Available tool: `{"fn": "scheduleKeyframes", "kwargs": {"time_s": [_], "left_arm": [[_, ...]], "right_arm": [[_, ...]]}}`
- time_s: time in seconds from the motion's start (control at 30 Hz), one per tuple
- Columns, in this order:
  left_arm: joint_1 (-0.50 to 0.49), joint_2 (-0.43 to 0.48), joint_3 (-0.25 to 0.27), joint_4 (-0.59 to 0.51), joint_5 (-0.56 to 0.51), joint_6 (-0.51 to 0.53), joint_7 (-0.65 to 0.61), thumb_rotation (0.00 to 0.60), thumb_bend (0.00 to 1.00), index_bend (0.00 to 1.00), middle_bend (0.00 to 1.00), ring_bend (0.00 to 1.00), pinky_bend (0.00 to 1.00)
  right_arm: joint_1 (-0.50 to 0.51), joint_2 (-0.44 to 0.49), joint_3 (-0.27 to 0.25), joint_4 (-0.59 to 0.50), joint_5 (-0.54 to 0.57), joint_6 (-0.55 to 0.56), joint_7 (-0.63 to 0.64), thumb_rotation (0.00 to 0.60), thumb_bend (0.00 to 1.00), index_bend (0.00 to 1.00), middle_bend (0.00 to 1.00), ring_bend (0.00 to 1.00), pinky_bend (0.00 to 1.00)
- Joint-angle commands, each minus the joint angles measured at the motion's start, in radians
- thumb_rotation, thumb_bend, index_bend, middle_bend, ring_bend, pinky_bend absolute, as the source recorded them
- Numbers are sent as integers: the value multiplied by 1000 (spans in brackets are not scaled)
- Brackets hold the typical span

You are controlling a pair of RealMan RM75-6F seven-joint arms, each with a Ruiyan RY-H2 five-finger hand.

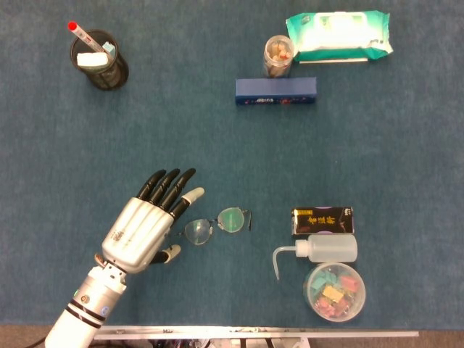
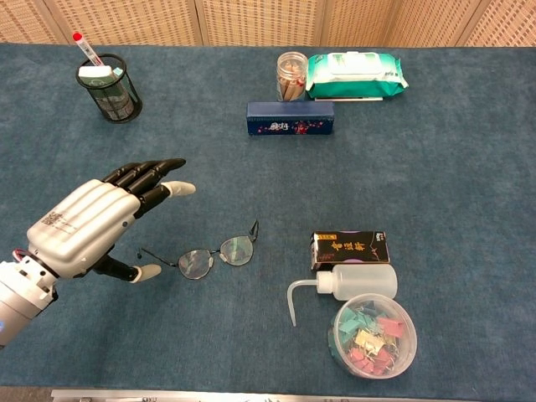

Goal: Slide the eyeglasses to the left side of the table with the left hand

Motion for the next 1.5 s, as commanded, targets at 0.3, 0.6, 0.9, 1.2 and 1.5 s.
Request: {"fn": "scheduleKeyframes", "kwargs": {"time_s": [0.3, 0.6, 0.9, 1.2, 1.5], "left_arm": [[16, -49, -16, 23, 2, 28, -7, 600, 122, 147, 0, 0, 83], [19, -82, -31, 52, -1, 37, 10, 600, 122, 150, 0, 0, 84], [12, -103, -39, 64, -7, 29, 18, 600, 123, 152, 0, 0, 84], [10, -115, -49, 86, -17, 31, 23, 600, 122, 153, 0, 0, 84], [14, -129, -58, 151, -4, 62, 12, 600, 123, 164, 0, 0, 84]], "right_arm": [[1, 0, -1, -1, -2, -2, 0, 600, 0, 357, 366, 267, 446], [2, 0, -2, 0, -2, -4, 0, 600, 0, 357, 365, 267, 447], [1, 1, -1, 0, 1, -3, 6, 600, 0, 357, 365, 267, 446], [1, 2, -2, 1, -1, -3, 7, 600, 0, 357, 365, 267, 447], [2, 1, -2, 1, -1, -5, 5, 600, 0, 357, 365, 267, 447]]}}
